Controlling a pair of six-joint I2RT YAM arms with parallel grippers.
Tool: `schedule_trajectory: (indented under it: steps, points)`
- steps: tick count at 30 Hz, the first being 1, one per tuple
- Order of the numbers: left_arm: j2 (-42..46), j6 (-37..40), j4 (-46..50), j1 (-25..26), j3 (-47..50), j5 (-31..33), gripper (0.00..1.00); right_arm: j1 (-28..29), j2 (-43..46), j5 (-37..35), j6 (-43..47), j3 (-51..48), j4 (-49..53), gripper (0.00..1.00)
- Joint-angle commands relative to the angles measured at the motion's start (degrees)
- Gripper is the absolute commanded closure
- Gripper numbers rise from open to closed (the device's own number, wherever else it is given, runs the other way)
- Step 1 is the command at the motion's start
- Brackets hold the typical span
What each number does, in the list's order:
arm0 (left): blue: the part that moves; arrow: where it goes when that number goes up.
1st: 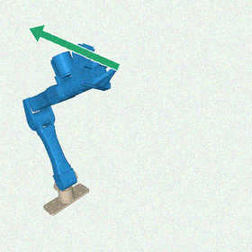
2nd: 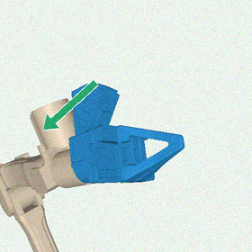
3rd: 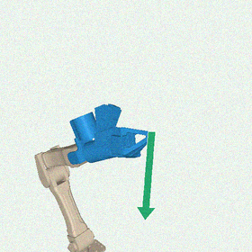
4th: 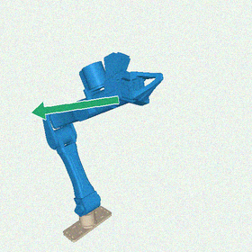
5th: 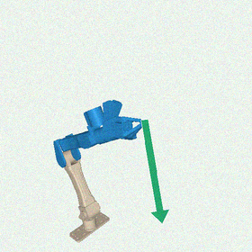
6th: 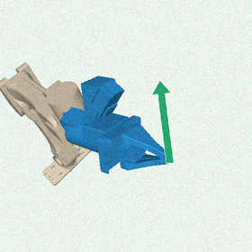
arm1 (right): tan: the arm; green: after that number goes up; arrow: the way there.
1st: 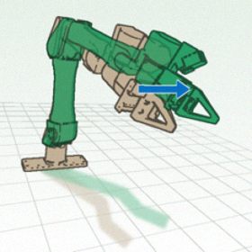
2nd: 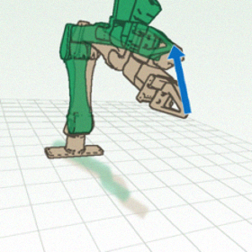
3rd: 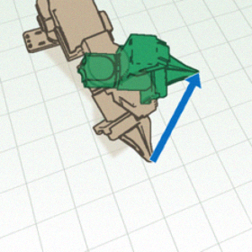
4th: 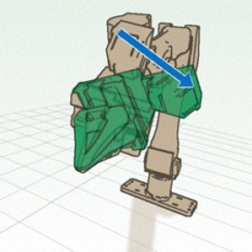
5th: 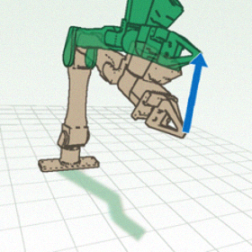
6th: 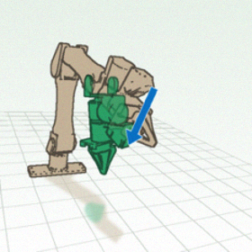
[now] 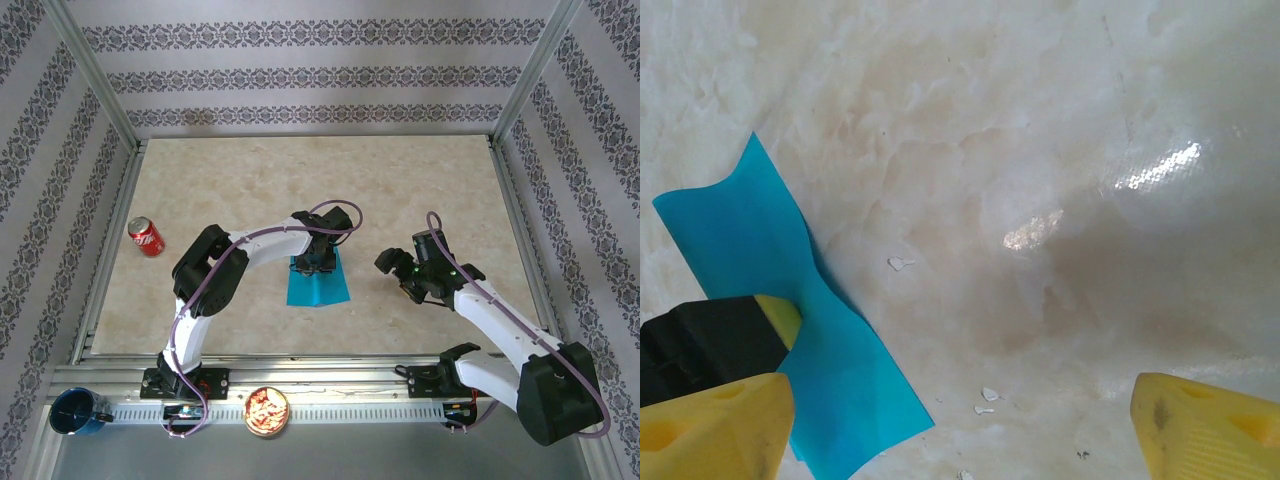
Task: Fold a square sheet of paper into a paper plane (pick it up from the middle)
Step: First fold the square sheet of paper in half at the center of the table.
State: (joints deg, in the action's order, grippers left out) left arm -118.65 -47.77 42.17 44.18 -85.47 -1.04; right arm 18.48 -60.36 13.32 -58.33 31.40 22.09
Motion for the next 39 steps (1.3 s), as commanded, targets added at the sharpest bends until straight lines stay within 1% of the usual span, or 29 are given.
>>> schedule_trajectory:
  steps: [1, 6, 7, 8, 9, 12, 18, 24, 32, 39]
  points:
    - [0.7, 1.0, -1.9, 0.4, 1.1, -1.3, 0.67, -0.3, 0.9, -1.2, -0.6, 0.2, 1.2, 0.12]
    - [1.1, 1.1, -2.5, 0.4, 1.6, -1.6, 0.68, -0.2, 0.7, -0.9, -0.8, 0.2, 1.1, 0.13]
    - [1.3, 1.1, -2.6, 0.4, 1.7, -1.6, 0.69, -0.2, 0.7, -0.8, -0.7, 0.3, 1.2, 0.12]
    - [1.5, 1.2, -2.8, 0.4, 2.0, -1.7, 0.72, -0.1, 0.8, -0.9, -0.8, 0.2, 1.2, 0.12]
    - [1.7, 1.3, -3.0, 0.4, 2.2, -1.6, 0.73, -0.1, 0.8, -0.8, -0.8, 0.3, 1.1, 0.12]
    - [2.3, 1.4, -3.9, 0.2, 2.8, -2.2, 0.72, 0.0, 0.8, -0.8, -0.8, 0.3, 0.9, 0.13]
    - [3.9, 2.8, -9.1, -0.4, 5.8, -6.9, 0.72, 0.2, 0.9, -0.7, -1.1, 0.5, 0.7, 0.13]
    - [6.5, 3.1, -12.4, -1.2, 7.6, -9.1, 0.73, 0.4, -0.1, -0.5, -1.0, 1.0, 0.4, 0.14]
    - [12.2, 3.5, -17.9, -2.0, 9.5, -16.0, 0.73, 0.3, 1.6, -1.5, 0.7, 1.7, 0.0, 0.14]
    - [19.1, 2.2, -31.9, -3.9, 16.7, -24.9, 0.72, -0.4, 5.6, 2.3, 8.1, 2.7, -4.1, 0.13]
